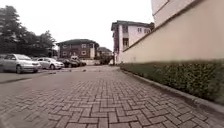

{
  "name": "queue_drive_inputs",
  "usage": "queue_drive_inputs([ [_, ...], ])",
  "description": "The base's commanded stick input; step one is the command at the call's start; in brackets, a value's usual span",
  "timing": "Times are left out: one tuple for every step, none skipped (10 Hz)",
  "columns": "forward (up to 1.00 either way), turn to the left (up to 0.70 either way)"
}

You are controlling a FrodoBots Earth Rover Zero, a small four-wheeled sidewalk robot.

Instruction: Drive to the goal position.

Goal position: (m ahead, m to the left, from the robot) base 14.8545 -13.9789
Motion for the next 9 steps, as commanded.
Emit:
queue_drive_inputs([
  [0.70, 0.00],
  [0.70, 0.00],
  [0.70, 0.00],
  [0.70, 0.00],
  [0.70, 0.00],
  [0.70, 0.00],
  [0.70, 0.00],
  [0.70, 0.00],
  [0.70, 0.00],
])
